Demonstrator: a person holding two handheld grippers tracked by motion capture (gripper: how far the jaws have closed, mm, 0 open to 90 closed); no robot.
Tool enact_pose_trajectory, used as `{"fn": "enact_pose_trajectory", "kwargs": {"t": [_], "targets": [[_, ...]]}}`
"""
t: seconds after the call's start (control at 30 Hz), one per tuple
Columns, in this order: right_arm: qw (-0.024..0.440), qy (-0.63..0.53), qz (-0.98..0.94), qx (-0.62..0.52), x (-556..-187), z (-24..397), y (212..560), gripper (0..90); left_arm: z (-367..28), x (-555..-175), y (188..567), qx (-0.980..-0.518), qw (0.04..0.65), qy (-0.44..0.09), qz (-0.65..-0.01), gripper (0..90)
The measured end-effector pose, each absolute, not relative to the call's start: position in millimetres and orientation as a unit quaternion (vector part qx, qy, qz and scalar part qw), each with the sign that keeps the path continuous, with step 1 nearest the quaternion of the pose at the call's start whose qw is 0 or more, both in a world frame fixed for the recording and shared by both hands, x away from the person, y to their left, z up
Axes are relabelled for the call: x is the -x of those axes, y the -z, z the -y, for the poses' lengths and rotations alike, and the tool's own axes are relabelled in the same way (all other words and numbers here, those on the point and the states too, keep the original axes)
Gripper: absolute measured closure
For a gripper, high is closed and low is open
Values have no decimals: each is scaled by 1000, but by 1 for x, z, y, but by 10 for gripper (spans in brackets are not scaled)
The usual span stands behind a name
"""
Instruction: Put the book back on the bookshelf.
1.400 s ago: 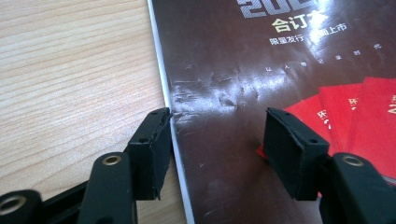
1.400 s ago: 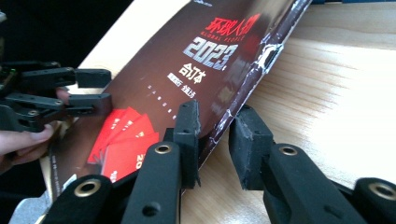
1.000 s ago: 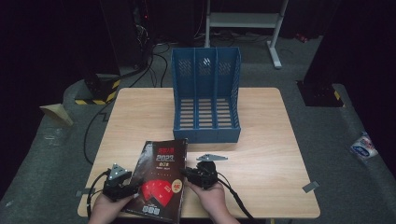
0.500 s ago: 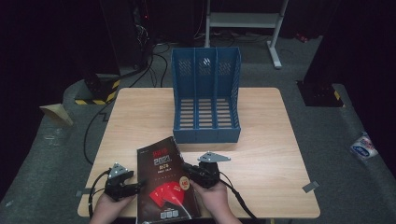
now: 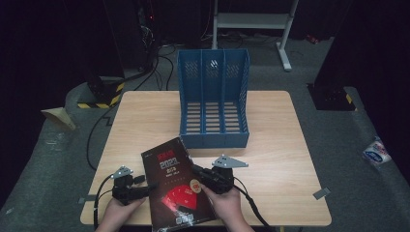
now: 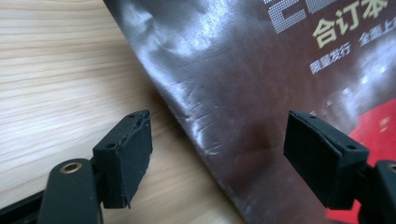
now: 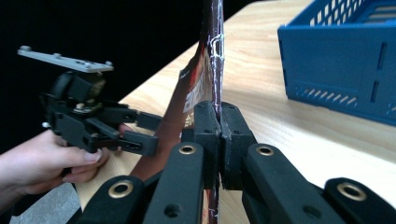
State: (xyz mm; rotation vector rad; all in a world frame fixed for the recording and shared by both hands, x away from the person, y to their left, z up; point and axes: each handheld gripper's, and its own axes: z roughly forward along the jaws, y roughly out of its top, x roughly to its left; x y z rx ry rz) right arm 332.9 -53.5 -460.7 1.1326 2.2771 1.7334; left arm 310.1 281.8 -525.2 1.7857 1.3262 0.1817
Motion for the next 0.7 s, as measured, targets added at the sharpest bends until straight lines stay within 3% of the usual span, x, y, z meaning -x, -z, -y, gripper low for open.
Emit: {"fn": "enact_pose_trajectory", "kwargs": {"t": [0.37,0.57,0.7], "targets": [[51,-577,-735,-354,-330,65,453,873,-277,-340,531,-685,491,5,-539,296],[60,-587,-736,-331,-327,66,448,873,-267,-341,529,-719,475,-8,-508,280],[65,-594,-737,-317,-323,63,442,873,-263,-340,528,-714,484,-9,-506,264]]}}
